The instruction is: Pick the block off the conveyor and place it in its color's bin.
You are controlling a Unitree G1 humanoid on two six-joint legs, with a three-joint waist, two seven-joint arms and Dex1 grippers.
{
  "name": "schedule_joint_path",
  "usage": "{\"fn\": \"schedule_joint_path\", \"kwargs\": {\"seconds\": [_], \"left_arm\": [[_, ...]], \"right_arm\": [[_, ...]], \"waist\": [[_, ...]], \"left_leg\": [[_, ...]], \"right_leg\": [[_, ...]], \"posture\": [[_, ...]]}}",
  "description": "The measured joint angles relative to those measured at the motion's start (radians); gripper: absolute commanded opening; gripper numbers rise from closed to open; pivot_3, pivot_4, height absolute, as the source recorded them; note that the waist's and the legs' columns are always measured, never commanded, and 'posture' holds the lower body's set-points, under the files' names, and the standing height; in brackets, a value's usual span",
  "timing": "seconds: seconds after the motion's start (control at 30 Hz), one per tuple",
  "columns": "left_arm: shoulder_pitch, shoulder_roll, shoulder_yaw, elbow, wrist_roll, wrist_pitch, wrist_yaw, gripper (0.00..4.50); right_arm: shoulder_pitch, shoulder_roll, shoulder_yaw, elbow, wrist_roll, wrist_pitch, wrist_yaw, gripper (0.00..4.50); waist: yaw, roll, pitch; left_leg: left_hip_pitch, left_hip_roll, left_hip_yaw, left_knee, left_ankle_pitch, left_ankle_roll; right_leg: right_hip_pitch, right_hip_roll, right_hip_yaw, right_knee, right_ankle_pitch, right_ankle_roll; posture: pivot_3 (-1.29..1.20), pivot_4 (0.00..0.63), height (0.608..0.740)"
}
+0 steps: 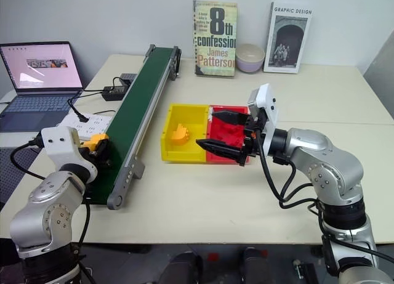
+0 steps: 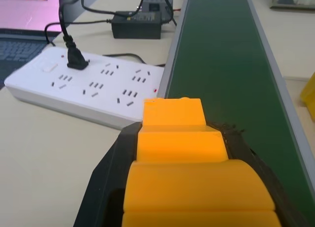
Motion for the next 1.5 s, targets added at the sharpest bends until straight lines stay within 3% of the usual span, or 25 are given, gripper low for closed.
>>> {"fn": "schedule_joint_path", "kwargs": {"seconds": [0.1,0.27,0.4,0.67,0.97,1.03,1.5], "left_arm": [[-0.131,0.062,-0.063,0.011,-0.036,0.02,-0.087,1.53],[-0.301,0.073,-0.21,0.132,-0.072,0.022,-0.227,1.53],[-0.361,0.069,-0.31,0.244,-0.049,-0.039,-0.3,1.53],[-0.423,0.045,-0.467,0.495,0.048,-0.197,-0.45,1.53],[-0.493,0.02,-0.513,0.613,0.125,-0.284,-0.499,1.53],[-0.499,0.013,-0.513,0.628,0.128,-0.299,-0.504,2.23],[-0.461,0.048,-0.478,0.556,0.112,-0.251,-0.543,4.43]], "right_arm": [[0.02,-0.028,-0.015,-0.031,-0.004,-0.009,-0.01,4.5],[0.091,-0.075,-0.025,-0.096,-0.046,-0.018,-0.049,4.5],[0.097,-0.085,-0.016,-0.136,-0.092,-0.018,-0.1,4.5],[0.097,-0.014,0.122,-0.161,-0.194,-0.012,-0.204,4.5],[0.104,-0.008,0.121,-0.151,-0.22,0.017,-0.247,4.5],[0.104,-0.008,0.121,-0.15,-0.228,0.019,-0.247,4.5],[0.103,-0.015,0.12,-0.115,-0.238,0.018,-0.213,4.5]], "waist": [[0.004,0.0,0.0],[0.003,0.0,0.0],[-0.008,0.0,0.0],[-0.006,0.0,0.0],[-0.006,0.0,0.0],[-0.006,0.0,0.0],[-0.008,0.0,0.0]], "left_leg": [[0.0,-0.001,0.002,0.0,0.0,0.0],[-0.001,-0.002,0.003,0.0,0.0,0.0],[0.0,-0.001,0.003,-0.001,0.0,0.0],[-0.001,-0.001,0.003,-0.001,0.0,0.0],[-0.002,-0.002,0.002,-0.001,0.0,0.0],[-0.002,-0.002,0.002,-0.001,0.0,0.0],[-0.002,-0.001,0.002,-0.001,0.0,0.0]], "right_leg": [[0.0,0.0,0.001,0.0,0.0,0.0],[-0.001,0.0,0.001,-0.001,0.0,0.001],[-0.001,0.001,0.002,0.0,0.0,0.001],[-0.002,0.002,0.001,0.0,0.0,0.0],[-0.002,0.001,0.001,0.0,0.0,0.001],[-0.002,0.001,0.001,0.0,0.0,0.001],[-0.002,0.001,0.001,0.0,0.001,0.001]], "posture": [[0.0,0.15,0.74],[0.0,0.15,0.74],[0.0,0.15,0.74],[0.0,0.15,0.74],[0.0,0.15,0.74],[0.0,0.15,0.74],[0.0,0.15,0.74]]}}
